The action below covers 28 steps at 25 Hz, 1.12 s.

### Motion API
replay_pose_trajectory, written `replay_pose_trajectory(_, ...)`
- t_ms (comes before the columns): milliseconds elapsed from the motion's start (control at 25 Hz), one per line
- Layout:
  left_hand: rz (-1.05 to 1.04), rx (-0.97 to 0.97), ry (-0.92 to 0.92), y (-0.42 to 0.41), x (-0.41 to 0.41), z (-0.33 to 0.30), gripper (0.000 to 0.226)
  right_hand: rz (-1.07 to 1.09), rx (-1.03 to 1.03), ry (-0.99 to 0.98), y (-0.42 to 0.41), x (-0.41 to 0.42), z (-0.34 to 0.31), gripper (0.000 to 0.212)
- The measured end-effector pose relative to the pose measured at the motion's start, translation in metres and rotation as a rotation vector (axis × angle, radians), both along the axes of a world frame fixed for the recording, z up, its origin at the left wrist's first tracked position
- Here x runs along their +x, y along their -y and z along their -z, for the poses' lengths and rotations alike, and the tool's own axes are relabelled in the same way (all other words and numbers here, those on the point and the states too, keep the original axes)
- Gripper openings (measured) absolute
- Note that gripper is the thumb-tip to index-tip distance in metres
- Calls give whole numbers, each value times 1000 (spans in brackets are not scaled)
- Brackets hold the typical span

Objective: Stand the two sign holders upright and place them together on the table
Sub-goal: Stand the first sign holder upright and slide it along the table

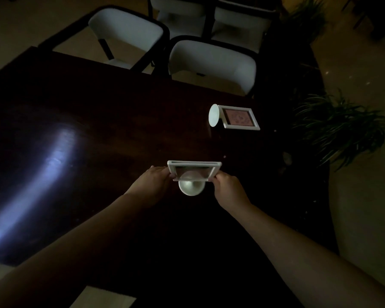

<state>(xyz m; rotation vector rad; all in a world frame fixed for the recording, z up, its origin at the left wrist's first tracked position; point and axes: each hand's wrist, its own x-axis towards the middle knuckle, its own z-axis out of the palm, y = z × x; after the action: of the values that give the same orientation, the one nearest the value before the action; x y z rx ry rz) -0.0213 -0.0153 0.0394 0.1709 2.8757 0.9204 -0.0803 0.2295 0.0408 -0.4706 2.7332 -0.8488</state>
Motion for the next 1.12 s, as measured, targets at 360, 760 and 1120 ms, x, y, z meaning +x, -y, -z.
replay_pose_trajectory(360,-108,78,25,-7,-5,5,34,67,-90,88,4,-9,4,20)
replay_pose_trajectory(760,-250,-183,169,-28,40,46,69,71,77,96,-16,11,27,46)
replay_pose_trajectory(1120,-72,-433,144,-67,60,64,82,-309,200,1,-16,37,46,59)
